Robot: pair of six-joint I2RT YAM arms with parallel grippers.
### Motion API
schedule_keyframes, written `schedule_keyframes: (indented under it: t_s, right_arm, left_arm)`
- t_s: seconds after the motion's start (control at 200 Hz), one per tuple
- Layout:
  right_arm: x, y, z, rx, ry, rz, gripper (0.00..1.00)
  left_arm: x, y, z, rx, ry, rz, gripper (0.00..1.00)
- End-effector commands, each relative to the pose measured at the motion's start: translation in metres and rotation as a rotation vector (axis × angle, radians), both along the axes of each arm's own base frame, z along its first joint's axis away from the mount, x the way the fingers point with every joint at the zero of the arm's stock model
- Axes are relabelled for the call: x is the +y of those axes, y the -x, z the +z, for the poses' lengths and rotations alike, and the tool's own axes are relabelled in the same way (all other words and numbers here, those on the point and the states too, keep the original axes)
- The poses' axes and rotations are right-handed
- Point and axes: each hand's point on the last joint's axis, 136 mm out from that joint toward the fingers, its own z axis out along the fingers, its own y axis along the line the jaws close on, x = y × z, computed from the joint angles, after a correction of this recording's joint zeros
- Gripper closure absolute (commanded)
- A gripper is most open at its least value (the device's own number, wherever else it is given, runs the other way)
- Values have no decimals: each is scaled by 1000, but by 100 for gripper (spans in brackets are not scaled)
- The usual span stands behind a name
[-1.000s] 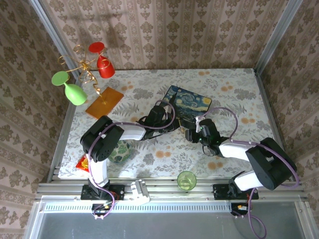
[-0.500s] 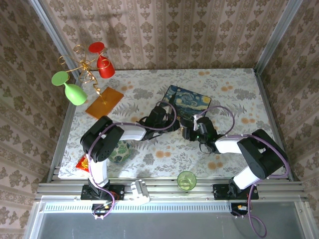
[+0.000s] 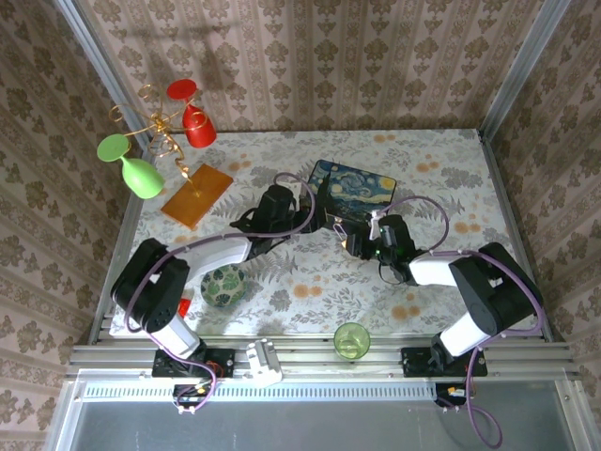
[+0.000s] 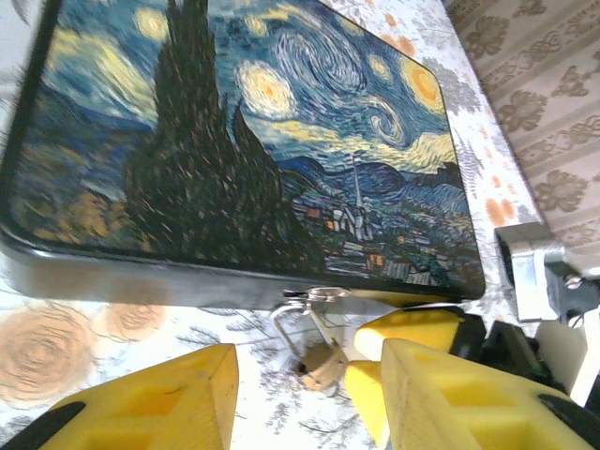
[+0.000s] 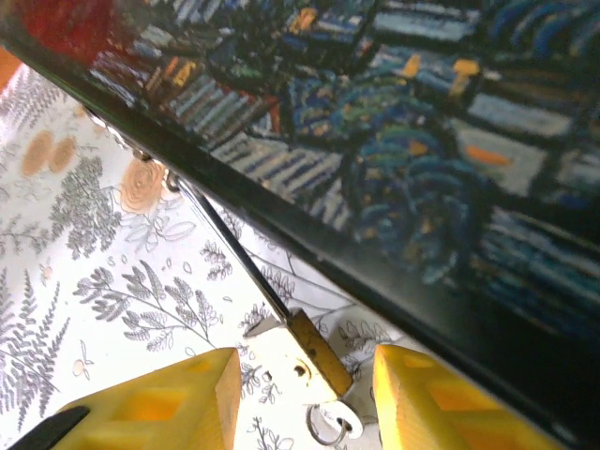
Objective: Unlock a padlock with a key
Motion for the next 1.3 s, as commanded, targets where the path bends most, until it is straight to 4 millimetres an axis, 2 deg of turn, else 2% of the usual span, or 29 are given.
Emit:
schedule_keyframes:
  t_s: [0.0, 0.185, 0.34, 0.48, 0.655, 0.72, 0.835, 1.05, 1.17, 1.295]
  right_arm:
    - [10, -15, 15, -40, -62, 31, 57]
    - [22, -7, 7, -36, 162, 51, 54]
    - [-3, -5, 3, -36, 382, -102, 53]
    - [-8, -7, 0, -41, 574, -140, 51]
    - [18, -3, 8, -100, 568, -109, 49]
    - [19, -1, 7, -100, 613, -144, 48]
    - [9, -4, -3, -71, 702, -221, 47]
    - [10, -8, -23, -66, 776, -233, 47]
    - [11, -7, -30, -63, 792, -218, 52]
    - [22, -3, -29, -57, 675, -171, 68]
  left_arm:
    - [19, -13, 0, -56, -131, 4, 54]
    - [30, -30, 5, -109, -201, 8, 53]
    - [35, -47, 9, -142, -269, 2, 51]
    - [36, -60, 7, -119, -228, 9, 51]
    - [33, -58, 4, -103, -210, 0, 51]
    - [34, -57, 2, -100, -207, 3, 51]
    - [34, -55, 1, -91, -199, 3, 51]
    - [35, -52, -3, -83, -191, 6, 51]
    - [39, -55, -6, -97, -229, 17, 51]
    - [41, -61, -13, -106, -278, 25, 51]
